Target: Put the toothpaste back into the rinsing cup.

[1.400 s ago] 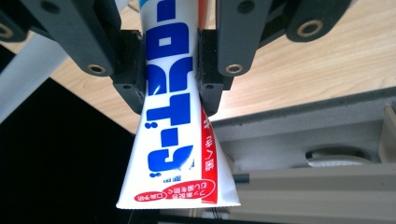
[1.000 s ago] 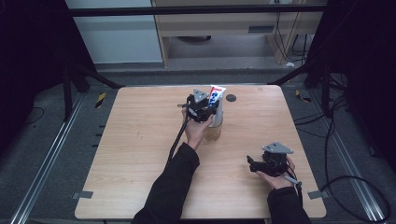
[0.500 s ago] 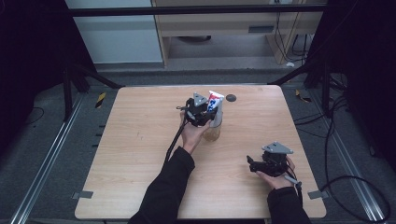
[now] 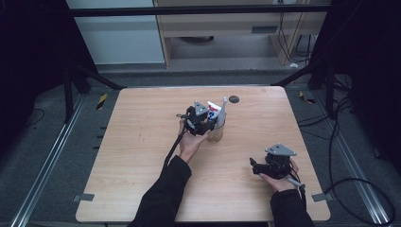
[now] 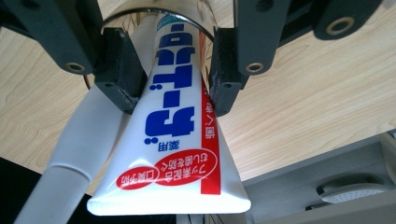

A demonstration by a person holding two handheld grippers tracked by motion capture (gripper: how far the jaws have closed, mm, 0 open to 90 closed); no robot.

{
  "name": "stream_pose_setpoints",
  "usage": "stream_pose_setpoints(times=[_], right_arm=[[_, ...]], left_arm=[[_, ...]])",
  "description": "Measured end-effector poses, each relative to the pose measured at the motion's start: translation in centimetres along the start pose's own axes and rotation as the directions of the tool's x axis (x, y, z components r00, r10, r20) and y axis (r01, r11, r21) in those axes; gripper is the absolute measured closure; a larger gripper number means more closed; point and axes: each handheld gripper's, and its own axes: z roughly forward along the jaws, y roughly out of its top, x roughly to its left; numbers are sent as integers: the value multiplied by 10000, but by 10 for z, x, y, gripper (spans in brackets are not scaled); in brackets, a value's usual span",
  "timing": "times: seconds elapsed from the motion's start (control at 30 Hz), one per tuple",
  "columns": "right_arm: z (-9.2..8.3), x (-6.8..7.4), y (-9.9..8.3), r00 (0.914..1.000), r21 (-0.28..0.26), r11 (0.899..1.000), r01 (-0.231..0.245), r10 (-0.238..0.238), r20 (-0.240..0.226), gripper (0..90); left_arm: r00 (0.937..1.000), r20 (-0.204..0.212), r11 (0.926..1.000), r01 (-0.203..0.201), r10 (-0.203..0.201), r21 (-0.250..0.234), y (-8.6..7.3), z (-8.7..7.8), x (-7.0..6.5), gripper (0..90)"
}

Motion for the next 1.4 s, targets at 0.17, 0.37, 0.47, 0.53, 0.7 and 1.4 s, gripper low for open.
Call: stream_pose_setpoints(times=[0.17, 0.37, 0.47, 0.53, 0.7, 1.4], right_arm=[[0, 1, 0, 10000, 32, 10000, -30, 30, -19, 119], [0, 1, 0, 10000, 33, 10000, 18, -18, -16, 120], [0, 1, 0, 10000, 14, 10000, 3, -3, 8, 120], [0, 1, 0, 10000, 12, 10000, -5, 5, 25, 120], [-2, 1, 0, 10000, 3, 10000, -32, 32, -6, 119], [-7, -5, -6, 9997, 163, 9996, -247, 246, 23, 104]], left_arm=[[10000, -45, 10000, -68, 68, 48, 2, -7, 3, 479], [9995, 125, 9996, -272, 274, -123, -3, -20, 3, 457], [9994, 152, 9991, -297, 301, -309, -2, -29, 3, 445], [9991, 150, 9989, -398, 402, -248, -3, -35, 2, 438], [9988, 181, 9989, -462, 462, -18, -12, -53, 6, 414], [9971, -757, 9944, 94, -14, 1055, -102, -144, 57, 324]])
